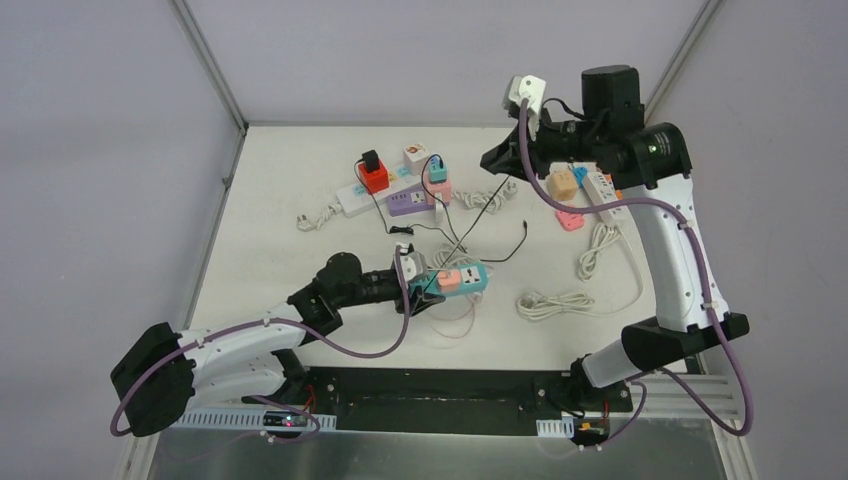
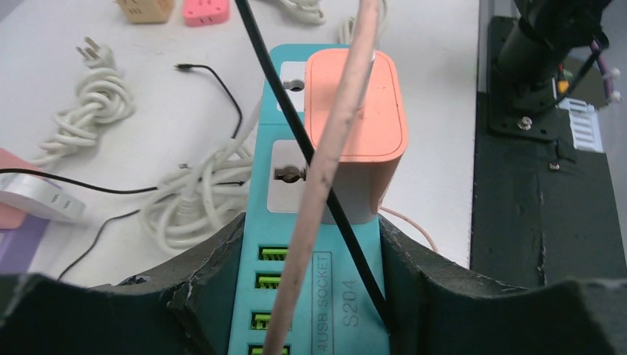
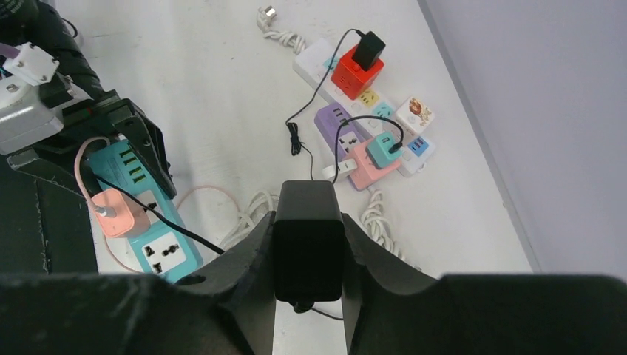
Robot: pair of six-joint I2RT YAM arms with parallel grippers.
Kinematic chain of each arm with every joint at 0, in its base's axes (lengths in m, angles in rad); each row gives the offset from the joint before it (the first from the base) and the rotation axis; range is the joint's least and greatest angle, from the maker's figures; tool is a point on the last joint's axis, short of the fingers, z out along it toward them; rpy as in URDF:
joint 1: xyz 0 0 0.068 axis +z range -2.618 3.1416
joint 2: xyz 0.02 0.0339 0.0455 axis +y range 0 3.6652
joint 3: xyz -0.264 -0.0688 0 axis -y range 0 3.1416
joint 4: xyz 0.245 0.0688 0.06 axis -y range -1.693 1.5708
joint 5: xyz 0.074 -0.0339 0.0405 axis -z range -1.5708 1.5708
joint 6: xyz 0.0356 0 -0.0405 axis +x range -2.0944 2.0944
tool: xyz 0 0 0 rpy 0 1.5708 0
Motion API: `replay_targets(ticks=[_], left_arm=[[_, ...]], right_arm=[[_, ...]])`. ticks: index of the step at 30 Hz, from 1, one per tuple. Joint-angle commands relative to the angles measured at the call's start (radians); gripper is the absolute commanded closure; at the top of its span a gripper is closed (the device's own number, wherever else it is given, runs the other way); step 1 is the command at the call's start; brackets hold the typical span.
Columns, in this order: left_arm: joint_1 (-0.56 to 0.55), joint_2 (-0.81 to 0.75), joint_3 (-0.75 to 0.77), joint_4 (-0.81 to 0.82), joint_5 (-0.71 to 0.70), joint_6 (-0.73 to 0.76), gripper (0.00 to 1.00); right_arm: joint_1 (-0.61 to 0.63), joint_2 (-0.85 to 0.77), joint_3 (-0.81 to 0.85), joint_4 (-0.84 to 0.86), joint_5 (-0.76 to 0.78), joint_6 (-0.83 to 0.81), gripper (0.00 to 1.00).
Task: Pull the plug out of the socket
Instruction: Place the plug at the center of the board.
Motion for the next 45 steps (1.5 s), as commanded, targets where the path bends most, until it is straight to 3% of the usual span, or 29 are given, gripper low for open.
replay_targets(ticks=[1,7,15,25,26,28,30,35,38,45], left_arm=[[0.017,-0.031,-0.021,-0.047,0.048,0.018,1.0],[0.038,-0.017,-0.044,-0.007,0.066,0.01,1.0],[0.051,0.141,-0.069,0.112,0.064,-0.011,1.0],[0.051,0.446,-0.082,0.342,0.002,-0.043,1.0],[0.051,0.46,-0.083,0.351,-0.012,-0.051,0.97],[0.051,0.482,-0.086,0.372,-0.034,-0.065,0.73],[0.051,0.492,-0.089,0.385,-0.038,-0.078,0.57],[0.051,0.471,-0.102,0.4,-0.051,-0.118,0.3],[0.052,0.415,-0.109,0.378,-0.058,-0.137,0.22],[0.052,0.181,-0.102,0.144,-0.06,-0.151,0.18]], right_arm=[[-0.072,0.035,0.216,0.1,0.188,0.039,1.0],[-0.129,0.039,0.26,0.134,0.179,0.095,1.0],[-0.125,-0.024,-0.149,0.248,0.078,0.126,1.0],[-0.11,0.019,-0.338,0.321,-0.024,0.162,1.0],[-0.105,0.022,-0.344,0.321,-0.03,0.162,1.0],[-0.092,0.029,-0.362,0.322,-0.039,0.16,1.0],[-0.075,0.034,-0.376,0.323,-0.038,0.155,1.0],[-0.044,0.051,-0.403,0.319,-0.053,0.154,1.0],[-0.027,0.063,-0.402,0.316,-0.064,0.159,1.0],[-0.017,0.091,-0.359,0.321,-0.153,0.231,1.0]])
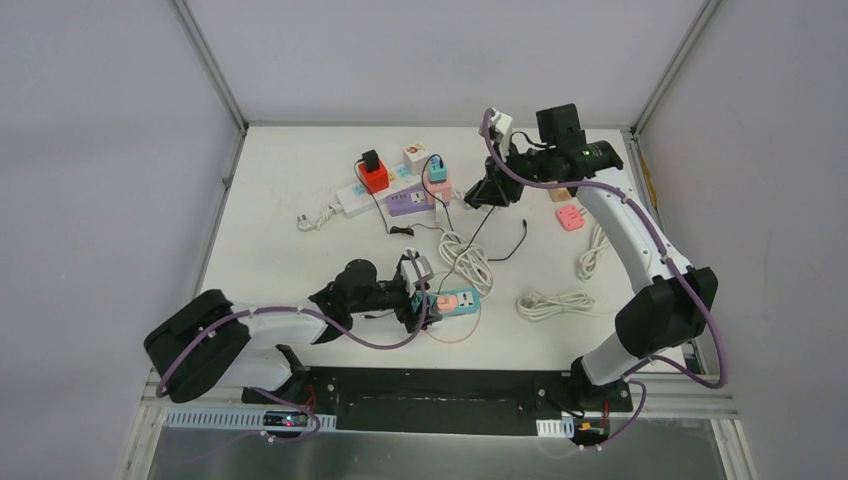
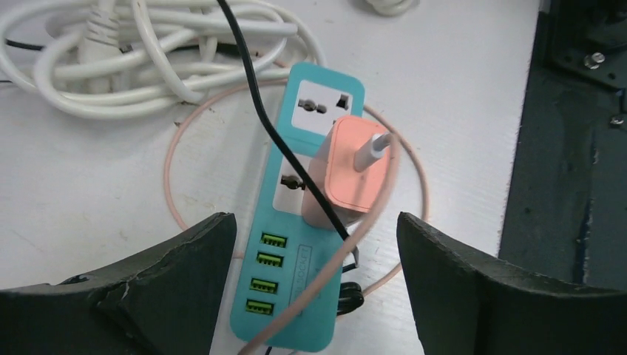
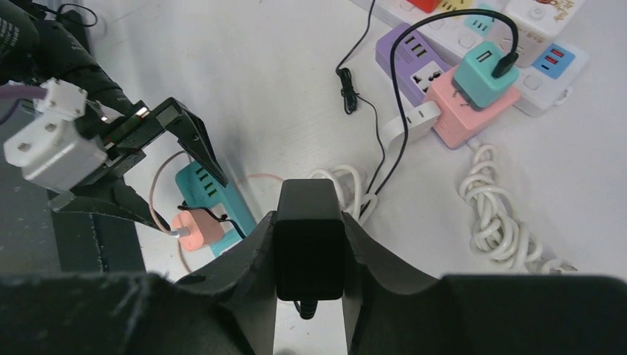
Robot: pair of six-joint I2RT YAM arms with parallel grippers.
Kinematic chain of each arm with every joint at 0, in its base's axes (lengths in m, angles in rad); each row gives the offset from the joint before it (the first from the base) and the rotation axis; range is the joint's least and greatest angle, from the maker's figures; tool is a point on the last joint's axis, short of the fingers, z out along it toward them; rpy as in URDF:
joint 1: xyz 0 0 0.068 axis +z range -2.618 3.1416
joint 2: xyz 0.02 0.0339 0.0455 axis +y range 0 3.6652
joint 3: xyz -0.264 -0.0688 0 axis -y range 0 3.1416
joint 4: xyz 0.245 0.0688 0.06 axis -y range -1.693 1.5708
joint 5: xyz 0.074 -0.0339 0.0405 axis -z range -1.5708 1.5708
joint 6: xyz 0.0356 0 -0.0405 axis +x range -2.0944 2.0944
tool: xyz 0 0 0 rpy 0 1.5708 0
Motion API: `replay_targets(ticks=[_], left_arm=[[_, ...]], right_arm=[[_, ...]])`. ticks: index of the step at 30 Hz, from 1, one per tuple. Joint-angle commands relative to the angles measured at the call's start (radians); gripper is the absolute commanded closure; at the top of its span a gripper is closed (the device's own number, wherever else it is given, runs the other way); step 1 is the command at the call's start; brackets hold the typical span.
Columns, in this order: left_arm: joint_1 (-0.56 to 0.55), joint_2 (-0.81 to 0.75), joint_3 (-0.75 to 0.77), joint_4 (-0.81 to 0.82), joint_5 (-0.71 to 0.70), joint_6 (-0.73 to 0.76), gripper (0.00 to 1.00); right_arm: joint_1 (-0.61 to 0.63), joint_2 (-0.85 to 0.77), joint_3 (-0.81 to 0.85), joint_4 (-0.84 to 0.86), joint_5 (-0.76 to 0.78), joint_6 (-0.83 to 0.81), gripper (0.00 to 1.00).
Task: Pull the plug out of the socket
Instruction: Place the plug at the center of the board.
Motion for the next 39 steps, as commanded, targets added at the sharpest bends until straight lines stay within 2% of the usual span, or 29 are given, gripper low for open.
replay_targets(ticks=[1,8,14,21,26,32,39], left_arm=[[0.007,-0.178,0.004,-0.141,-0.009,-0.023,0.19],[0.014,-0.413,0.01,-0.375,-0.042,0.0,0.2],[0.019,-0.461,-0.01,-0.382,-0.059,0.015,0.23],[0.02,-0.467,-0.01,-0.385,-0.059,0.027,0.3],[0.02,-0.489,-0.013,-0.395,-0.076,0.027,0.32],[0.019,-0.558,-0.011,-0.439,-0.132,0.009,0.3],[0.021,-0.648,0.003,-0.523,-0.247,-0.052,0.21]], right_arm=[[0.005,0.01,0.061,0.06,-0.13,0.087,1.0],[0.017,0.017,0.195,0.118,-0.263,0.248,1.0],[0.017,0.031,0.34,0.064,-0.27,0.261,1.0],[0.018,0.017,0.416,0.026,-0.276,0.258,1.0],[0.012,0.007,0.476,-0.044,-0.208,0.204,1.0],[-0.029,-0.006,0.556,-0.096,-0.016,0.152,1.0],[-0.115,-0.025,0.632,-0.122,0.064,0.118,1.0]])
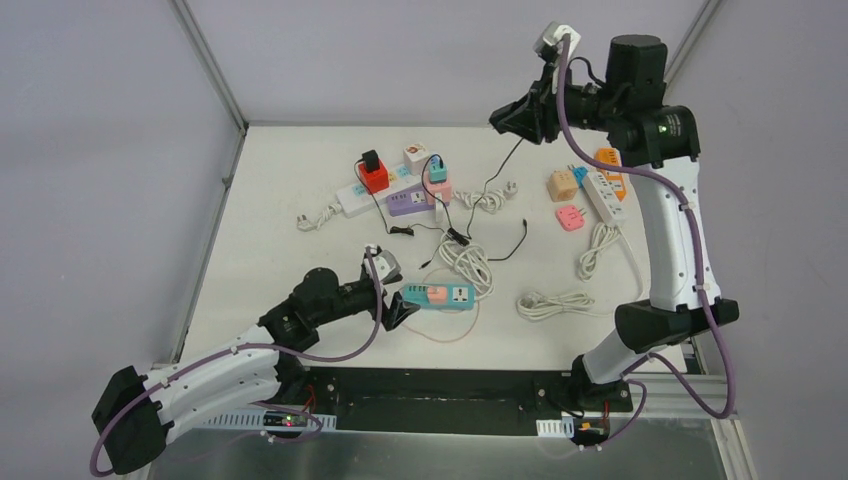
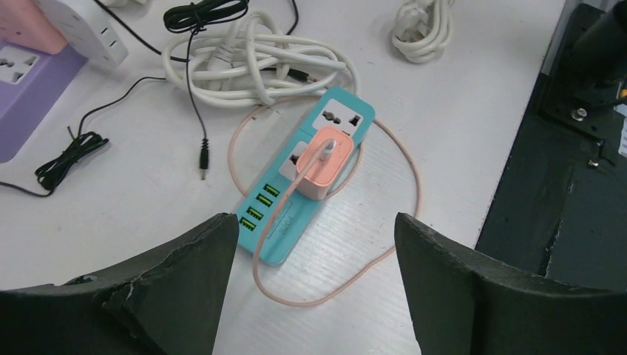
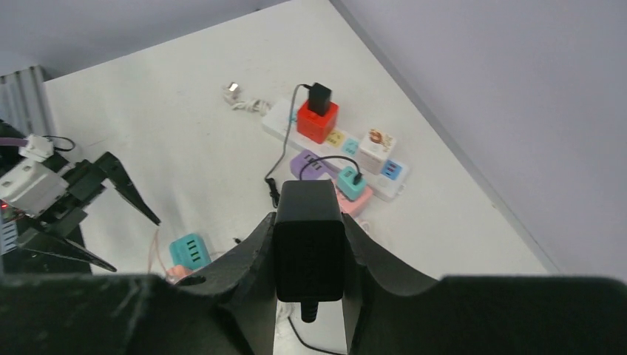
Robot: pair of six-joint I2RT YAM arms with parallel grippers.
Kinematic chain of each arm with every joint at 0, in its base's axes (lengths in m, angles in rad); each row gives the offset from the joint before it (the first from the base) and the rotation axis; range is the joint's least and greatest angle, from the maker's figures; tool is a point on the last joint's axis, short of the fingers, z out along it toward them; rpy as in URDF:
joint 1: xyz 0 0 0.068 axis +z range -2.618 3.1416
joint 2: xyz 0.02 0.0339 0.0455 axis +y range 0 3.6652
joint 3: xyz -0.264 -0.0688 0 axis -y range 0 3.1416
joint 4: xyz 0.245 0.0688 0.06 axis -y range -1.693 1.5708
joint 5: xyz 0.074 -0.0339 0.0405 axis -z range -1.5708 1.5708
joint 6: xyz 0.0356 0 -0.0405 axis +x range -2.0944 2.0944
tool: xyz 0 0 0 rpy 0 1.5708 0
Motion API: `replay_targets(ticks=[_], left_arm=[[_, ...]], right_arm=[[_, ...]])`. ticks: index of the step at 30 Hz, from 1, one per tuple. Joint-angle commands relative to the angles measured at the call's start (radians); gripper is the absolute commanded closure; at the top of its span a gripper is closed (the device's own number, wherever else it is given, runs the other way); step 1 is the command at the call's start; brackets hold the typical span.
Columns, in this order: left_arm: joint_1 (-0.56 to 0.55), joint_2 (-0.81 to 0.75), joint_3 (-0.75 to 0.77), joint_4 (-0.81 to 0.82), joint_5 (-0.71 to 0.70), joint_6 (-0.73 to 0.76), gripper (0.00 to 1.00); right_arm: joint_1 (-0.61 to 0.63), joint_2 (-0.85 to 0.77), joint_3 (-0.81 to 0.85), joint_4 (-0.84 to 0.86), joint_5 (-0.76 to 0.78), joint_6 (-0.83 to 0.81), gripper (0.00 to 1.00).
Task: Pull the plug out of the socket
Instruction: Place the plug at the center of the board.
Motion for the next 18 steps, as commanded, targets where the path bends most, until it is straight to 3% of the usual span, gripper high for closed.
replay_targets(ticks=[1,13,18], left_arm=[[0.008,-0.047,0.016,-0.054,-0.098,-0.049,0.2],[0.009,-0.05,0.024,-0.116,-0.185,-0.036,0.17],[0.008,-0.047,0.015,-0.108,-0.194,-0.03,0.17]], right_arm=[[-0.054,-0.054,0.089,-0.022,0.073,-0.039,1.0],[-0.263,-0.039,0.296,-0.004,0.165,-0.017,1.0],[-0.33,-0.039,0.286,0.024,0.17,-0.004,1.0]])
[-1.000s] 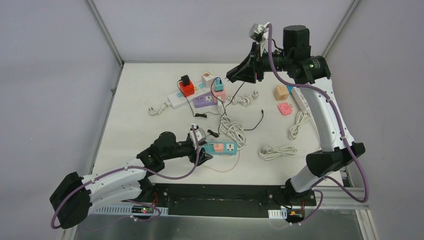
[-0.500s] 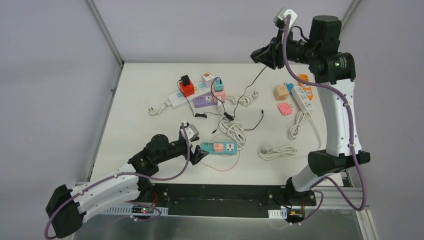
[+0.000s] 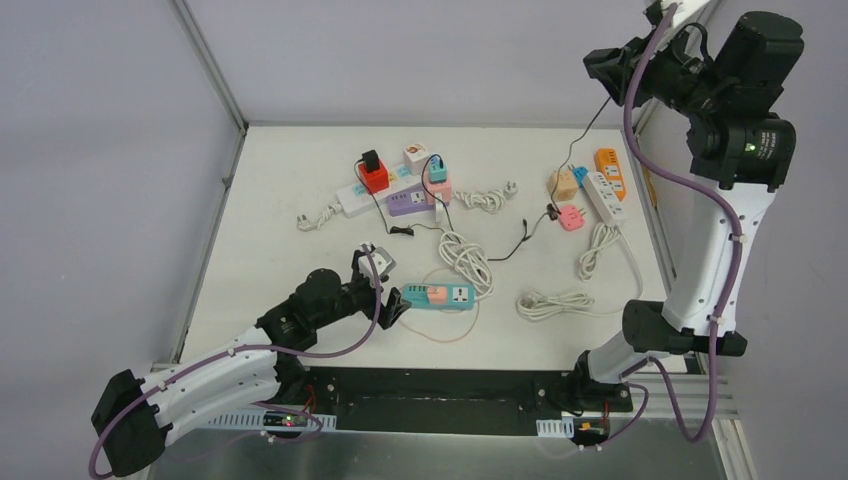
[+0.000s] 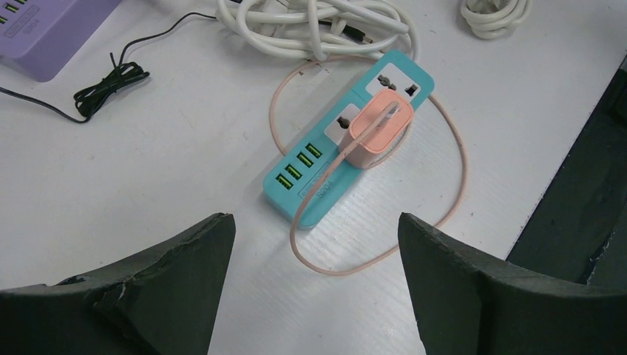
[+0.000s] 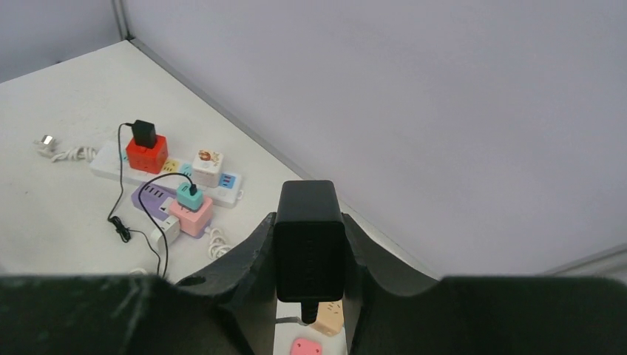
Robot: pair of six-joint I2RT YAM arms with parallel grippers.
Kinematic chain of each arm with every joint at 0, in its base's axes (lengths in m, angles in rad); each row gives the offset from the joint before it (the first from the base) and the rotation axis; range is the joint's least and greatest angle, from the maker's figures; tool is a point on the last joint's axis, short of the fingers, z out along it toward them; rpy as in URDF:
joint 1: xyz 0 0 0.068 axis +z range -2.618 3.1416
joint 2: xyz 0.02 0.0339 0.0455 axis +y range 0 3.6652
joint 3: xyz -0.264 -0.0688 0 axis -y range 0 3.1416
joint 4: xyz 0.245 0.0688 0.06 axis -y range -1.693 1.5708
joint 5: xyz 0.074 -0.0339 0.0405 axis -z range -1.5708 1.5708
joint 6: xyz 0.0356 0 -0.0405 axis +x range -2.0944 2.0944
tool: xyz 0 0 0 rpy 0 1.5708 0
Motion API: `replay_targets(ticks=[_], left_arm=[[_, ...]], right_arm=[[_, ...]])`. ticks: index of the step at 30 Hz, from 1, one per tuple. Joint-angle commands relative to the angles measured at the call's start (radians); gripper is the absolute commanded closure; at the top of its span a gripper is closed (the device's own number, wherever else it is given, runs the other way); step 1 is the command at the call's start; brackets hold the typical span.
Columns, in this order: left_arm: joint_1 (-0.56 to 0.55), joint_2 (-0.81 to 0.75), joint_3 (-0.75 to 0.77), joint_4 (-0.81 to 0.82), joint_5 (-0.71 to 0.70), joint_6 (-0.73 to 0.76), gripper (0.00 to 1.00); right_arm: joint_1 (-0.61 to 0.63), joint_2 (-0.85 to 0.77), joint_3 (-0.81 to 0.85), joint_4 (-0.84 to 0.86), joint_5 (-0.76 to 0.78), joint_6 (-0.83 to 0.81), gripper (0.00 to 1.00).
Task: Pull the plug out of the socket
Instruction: Place the plug at the center of the board.
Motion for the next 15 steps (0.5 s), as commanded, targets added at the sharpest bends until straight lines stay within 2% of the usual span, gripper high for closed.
replay_targets(ticks=[1,4,15], left_arm=[[0.008,-0.004,0.013,0.025,-0.033,0.009,0.17],[0.008,-0.005,0.01,0.028,-0.033,0.008,0.17],[0.008,-0.044,-0.018,0.054,-0.051,-0.012,0.08]], right_arm=[[-0.048,-0.024,-0.014,0.056,0.03,0.026,1.0],[-0.084,-0.045,-0.133,0.092,0.048,0.006,1.0],[-0.19,-0.07,-0.798,0.226,0.027,-0.106,1.0]])
